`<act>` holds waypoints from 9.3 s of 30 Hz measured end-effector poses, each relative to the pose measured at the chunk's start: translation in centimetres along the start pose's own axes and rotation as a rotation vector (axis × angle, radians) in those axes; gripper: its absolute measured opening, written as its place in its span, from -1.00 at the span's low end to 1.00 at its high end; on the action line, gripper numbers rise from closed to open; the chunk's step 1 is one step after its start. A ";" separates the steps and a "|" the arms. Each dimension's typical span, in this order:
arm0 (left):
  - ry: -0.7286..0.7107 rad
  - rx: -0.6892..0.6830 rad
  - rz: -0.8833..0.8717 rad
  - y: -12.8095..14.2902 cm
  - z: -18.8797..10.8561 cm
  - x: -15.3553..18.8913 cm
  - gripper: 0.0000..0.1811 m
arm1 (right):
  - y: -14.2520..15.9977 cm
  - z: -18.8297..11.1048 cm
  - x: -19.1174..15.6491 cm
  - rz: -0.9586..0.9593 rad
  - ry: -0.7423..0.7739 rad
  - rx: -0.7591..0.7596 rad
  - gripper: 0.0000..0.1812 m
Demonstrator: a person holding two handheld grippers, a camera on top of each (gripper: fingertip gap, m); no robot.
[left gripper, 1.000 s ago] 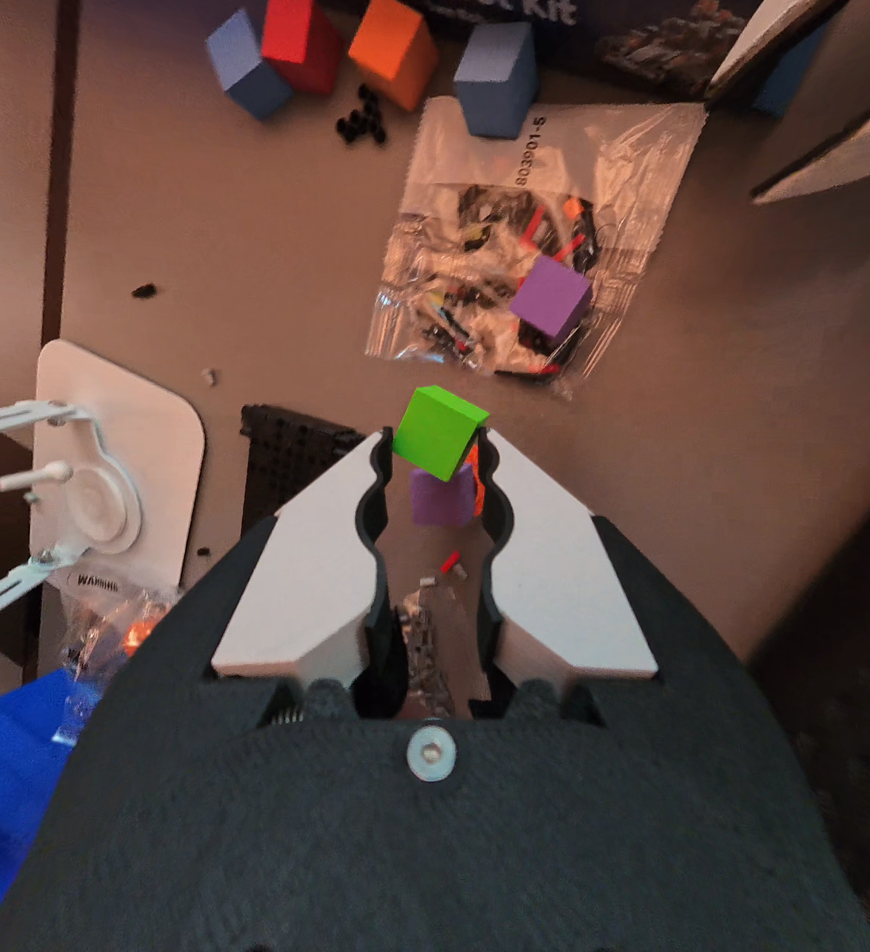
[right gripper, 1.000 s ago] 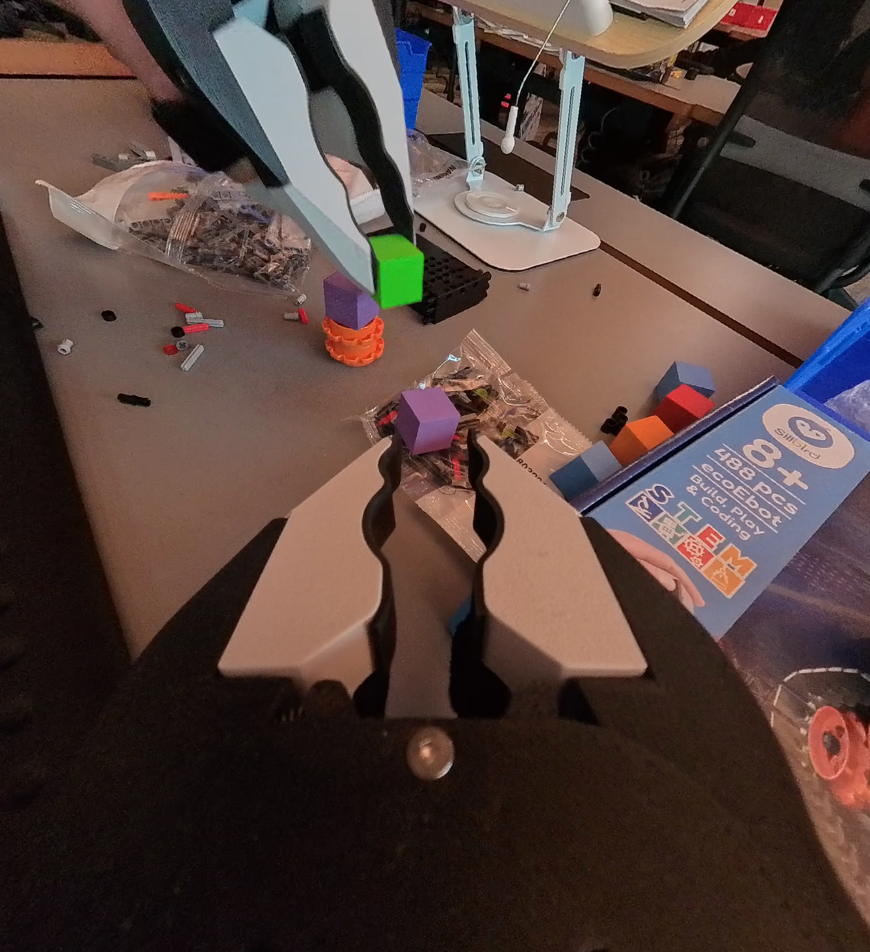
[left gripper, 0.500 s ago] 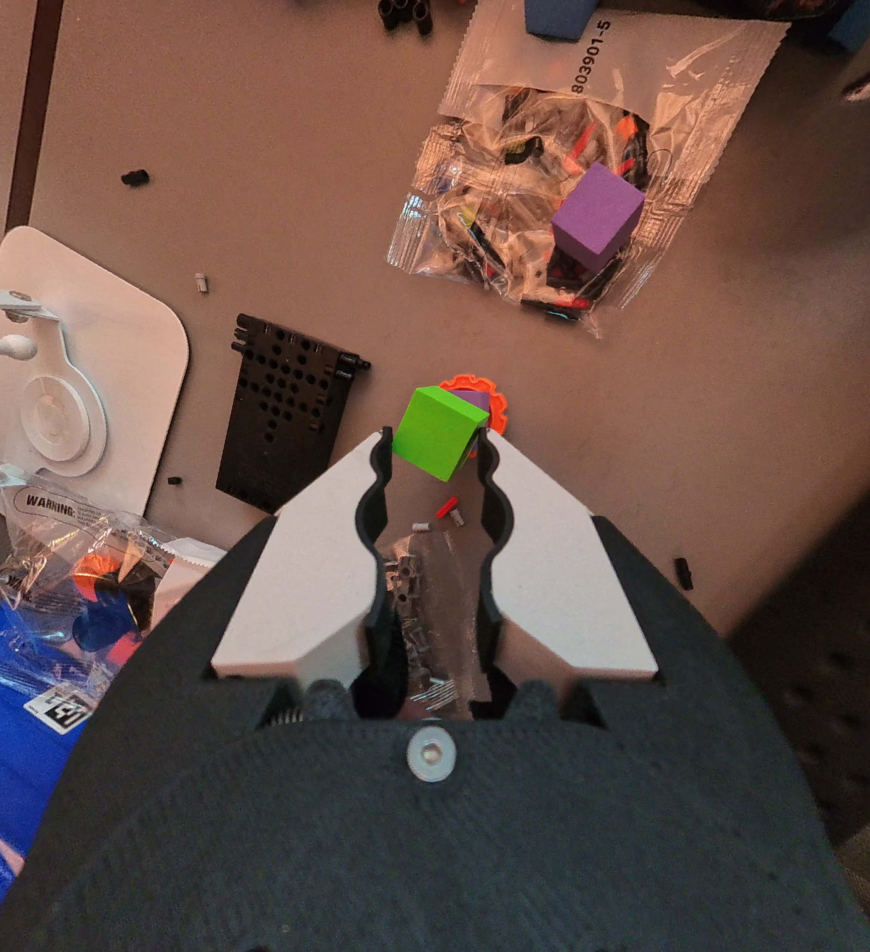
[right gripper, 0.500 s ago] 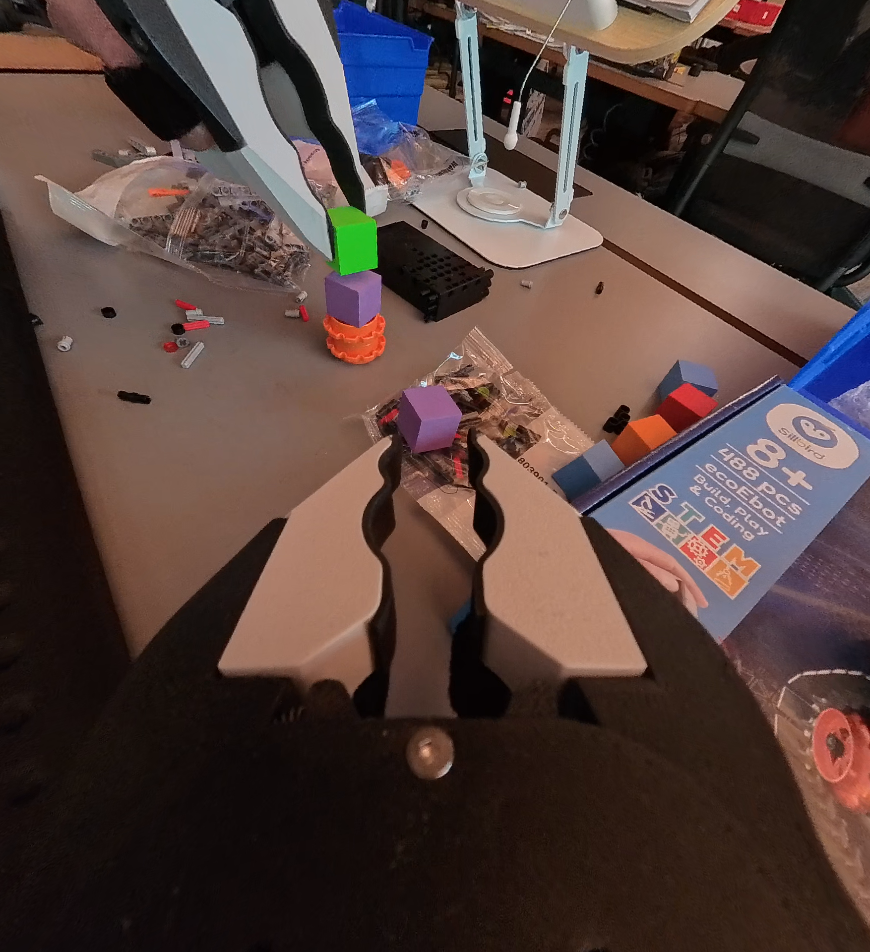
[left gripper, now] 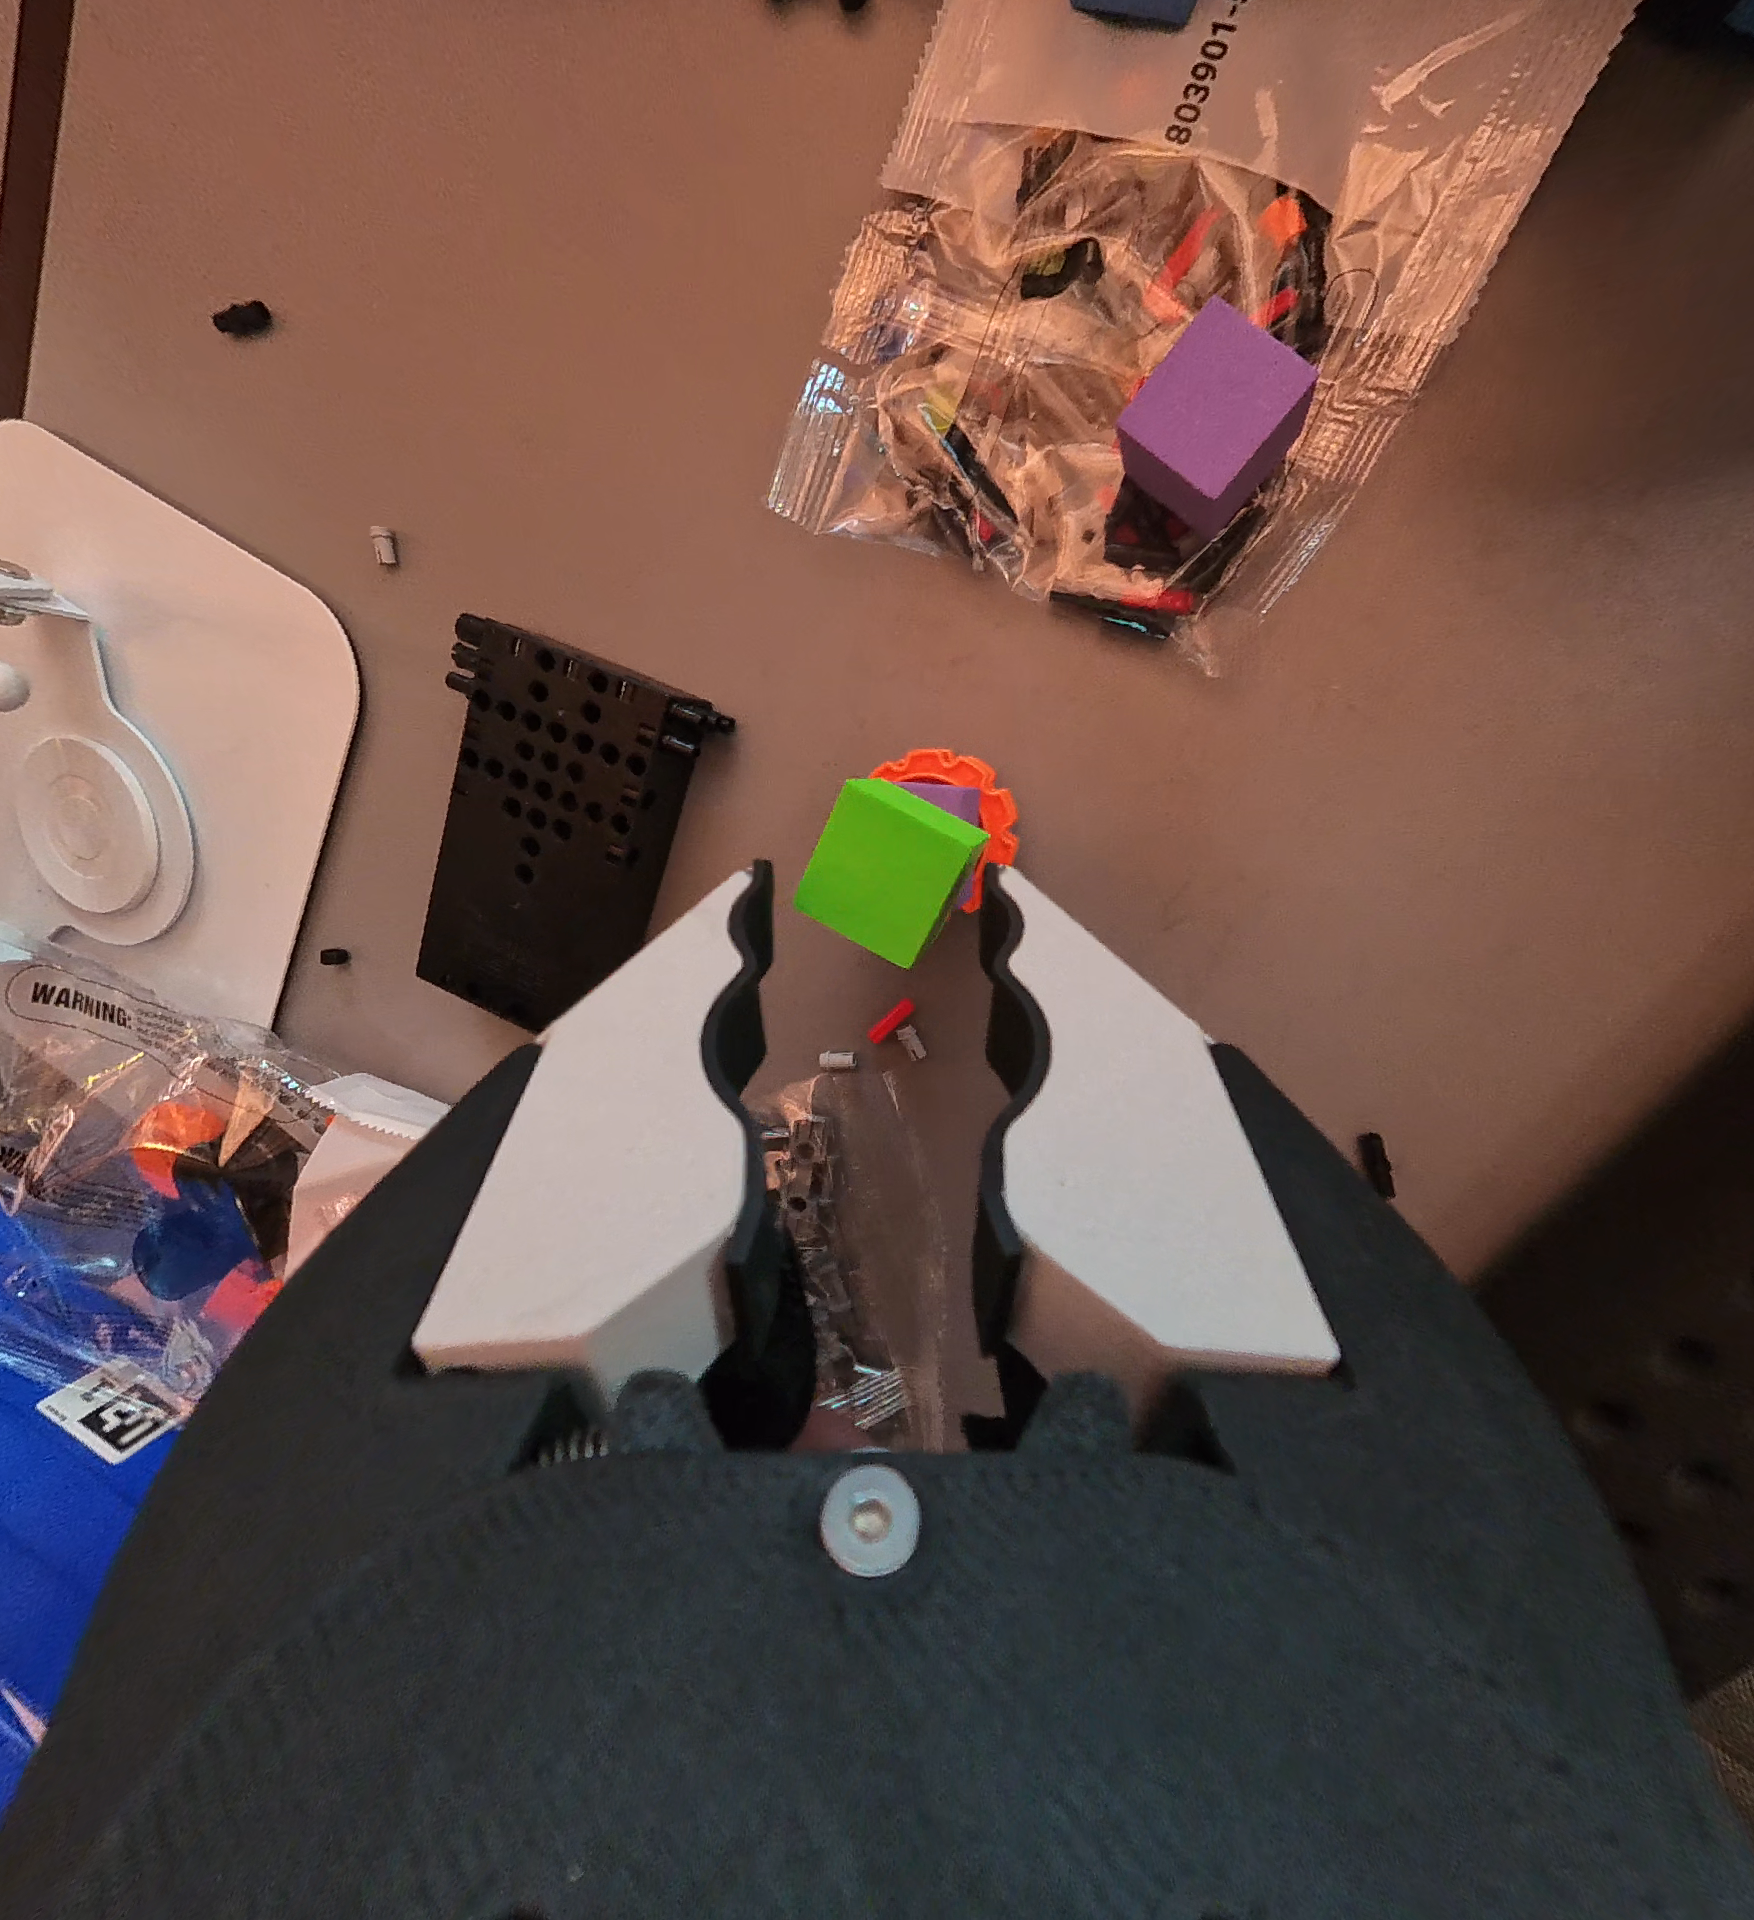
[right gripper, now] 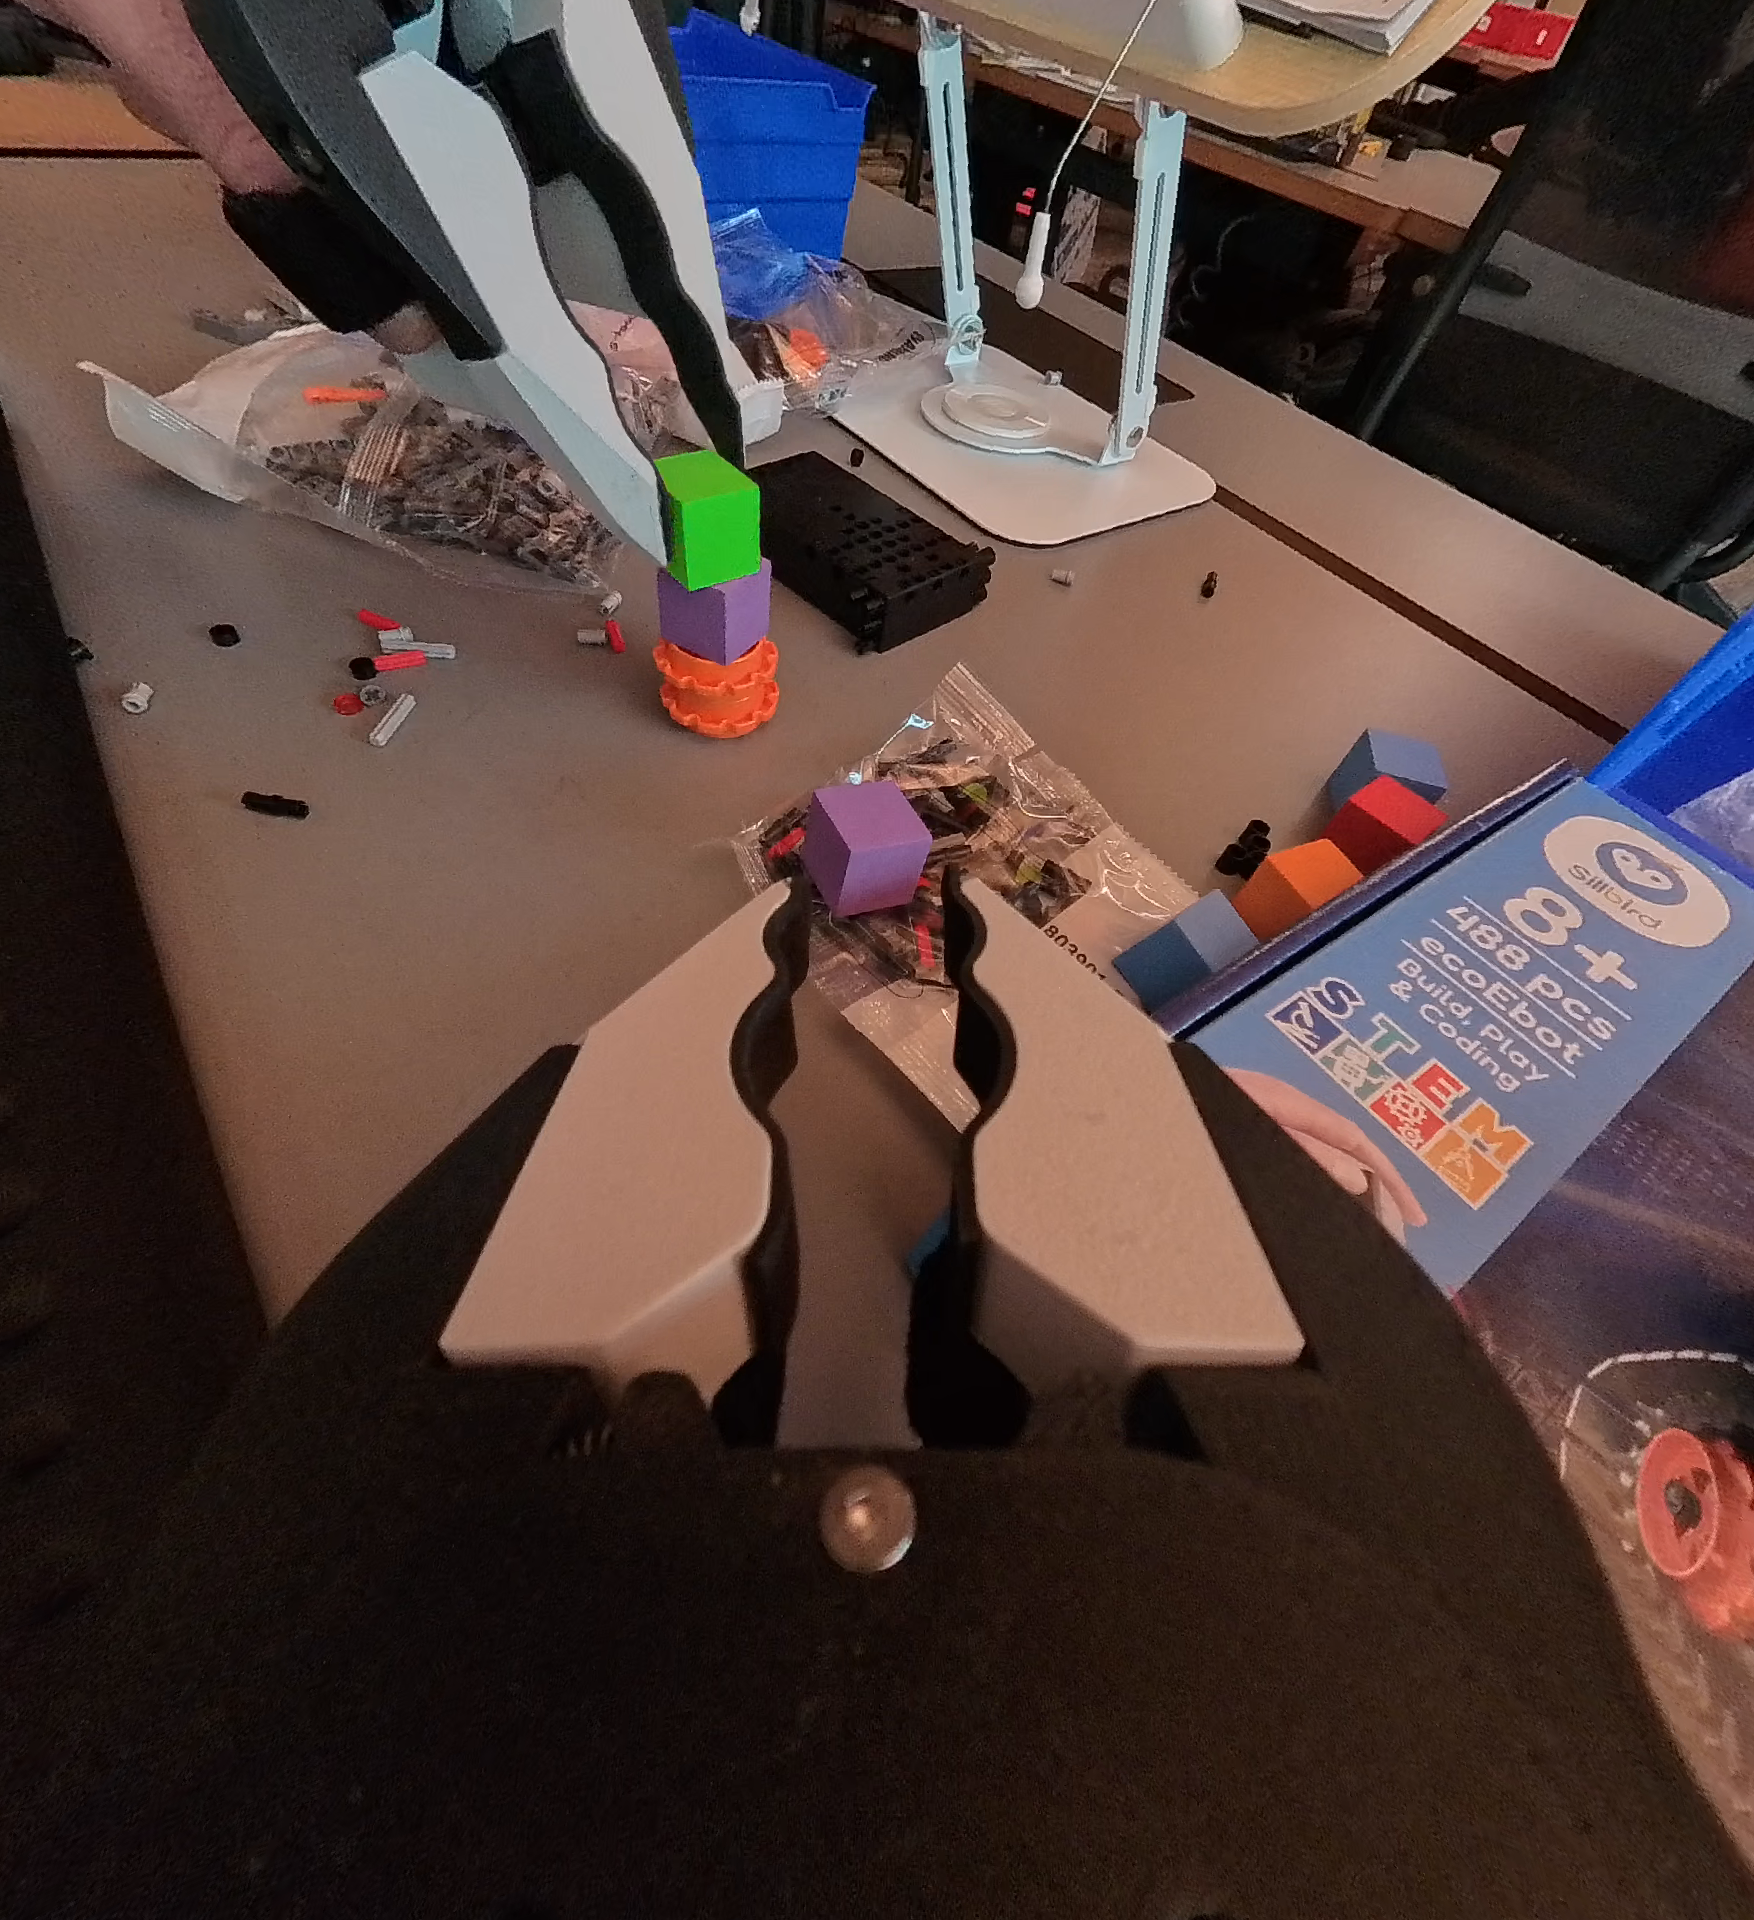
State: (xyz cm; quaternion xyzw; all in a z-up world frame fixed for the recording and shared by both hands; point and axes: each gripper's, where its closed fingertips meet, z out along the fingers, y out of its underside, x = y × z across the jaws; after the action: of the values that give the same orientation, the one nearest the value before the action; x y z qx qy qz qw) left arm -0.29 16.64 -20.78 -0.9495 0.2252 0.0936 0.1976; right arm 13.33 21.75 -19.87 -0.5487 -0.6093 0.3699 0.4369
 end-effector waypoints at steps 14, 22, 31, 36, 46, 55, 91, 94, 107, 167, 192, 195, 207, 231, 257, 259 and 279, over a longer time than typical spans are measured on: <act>0.031 0.025 -0.026 -0.7 -0.4 -0.3 -0.68 | 0.0 0.0 0.1 0.003 0.001 0.001 -0.73; -0.019 0.005 -0.148 -0.6 -0.3 -0.2 -0.68 | -0.1 0.0 -0.1 -0.001 -0.003 0.002 -0.73; -0.019 -0.003 -0.262 -0.7 0.0 -0.4 -0.68 | -0.2 -0.1 0.0 0.002 -0.001 0.008 -0.74; -0.021 -0.012 -0.262 -0.8 -0.3 -0.2 -0.68 | -0.3 -0.1 0.0 0.003 -0.003 0.012 -0.74; -0.013 -0.031 -0.274 -0.7 0.1 0.0 -0.59 | -0.4 -0.3 0.0 0.007 -0.003 0.019 -0.74; -0.056 0.012 -0.133 -1.7 -1.2 0.0 -0.50 | -0.5 -0.3 0.0 0.008 -0.005 0.024 -0.74; -0.136 -0.066 0.030 -2.5 -4.2 -1.1 -0.67 | -0.5 -0.4 0.3 0.020 0.003 0.030 -0.73; -0.135 -0.080 0.034 -2.0 -4.1 -1.0 -0.67 | -0.5 -0.4 0.3 0.022 0.003 0.029 -0.73; -0.129 -0.099 0.028 -1.1 -2.5 -1.1 -0.57 | -0.4 -0.4 0.2 0.020 -0.001 0.026 -0.73; -0.040 -0.236 -0.123 -1.5 -2.2 -0.9 -0.65 | -0.9 -0.7 0.2 0.030 -0.008 0.050 -0.74; -0.250 0.565 -0.419 -0.2 -4.9 -7.7 -0.51 | -5.8 2.2 9.0 -0.032 0.092 -0.206 -0.63; -0.298 0.571 -0.424 0.2 -2.2 -8.6 -0.53 | -5.1 5.9 13.1 0.029 0.083 -0.370 -0.55; -0.338 0.624 -0.468 0.8 -1.6 -9.6 -0.58 | 1.9 14.6 18.6 -0.056 0.116 -0.872 -0.49; -0.330 0.718 -0.615 2.2 -1.9 -11.6 -0.64 | -11.9 10.5 -3.1 -0.757 -0.598 -0.590 -0.71; -0.307 0.777 -0.675 2.4 -2.5 -12.1 -0.66 | -9.8 11.3 -4.6 -0.961 -0.674 -0.634 -0.71; -0.306 0.776 -0.676 2.4 -2.5 -12.2 -0.66 | -9.8 11.2 -4.6 -0.966 -0.681 -0.629 -0.71; -0.307 0.780 -0.691 2.6 -2.5 -12.3 -0.66 | -7.1 9.9 10.6 -0.608 -0.297 -0.824 -0.48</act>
State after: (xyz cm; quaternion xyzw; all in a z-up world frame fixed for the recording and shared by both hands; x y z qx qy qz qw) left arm -12.14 18.26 -16.11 -0.7998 -0.1135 0.0705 0.5852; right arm 1.40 31.66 -15.34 -0.4151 -0.8909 0.0303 0.1819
